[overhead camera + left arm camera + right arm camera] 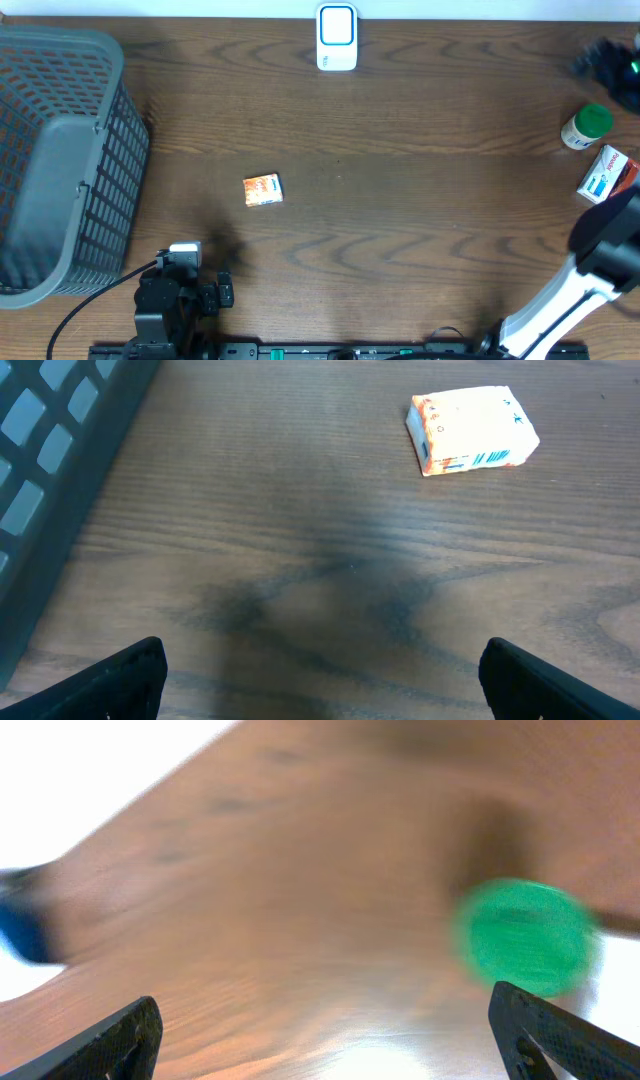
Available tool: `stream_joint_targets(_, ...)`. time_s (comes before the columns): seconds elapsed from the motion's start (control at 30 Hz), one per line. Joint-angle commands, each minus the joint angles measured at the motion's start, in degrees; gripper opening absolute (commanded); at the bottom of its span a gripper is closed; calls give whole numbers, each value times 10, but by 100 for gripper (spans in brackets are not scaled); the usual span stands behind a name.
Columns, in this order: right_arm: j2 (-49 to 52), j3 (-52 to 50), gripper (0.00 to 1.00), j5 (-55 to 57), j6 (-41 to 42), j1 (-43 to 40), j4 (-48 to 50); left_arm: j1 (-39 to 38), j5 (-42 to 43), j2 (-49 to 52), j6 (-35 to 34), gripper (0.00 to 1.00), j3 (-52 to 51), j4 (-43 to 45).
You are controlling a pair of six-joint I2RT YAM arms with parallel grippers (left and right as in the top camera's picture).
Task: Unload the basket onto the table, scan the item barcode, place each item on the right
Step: 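Reach the right gripper to the orange Kleenex tissue pack and grasp it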
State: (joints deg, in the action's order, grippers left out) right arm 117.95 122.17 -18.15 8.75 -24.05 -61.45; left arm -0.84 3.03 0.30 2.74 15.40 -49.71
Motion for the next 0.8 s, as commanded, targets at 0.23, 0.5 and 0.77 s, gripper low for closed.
stream_joint_targets(0.23, -41, 7, 99, 84, 36, 333, -92, 2, -5, -1, -5, 99, 1, -9)
stream_joint_targets(0.5, 70, 7, 99, 92, 15, 502, -99, 2, -5, -1, -5, 99, 1, -9)
stream_joint_targets(0.77, 164, 7, 99, 57, -51, 611, -101, 2, -5, -1, -5, 99, 1, -9)
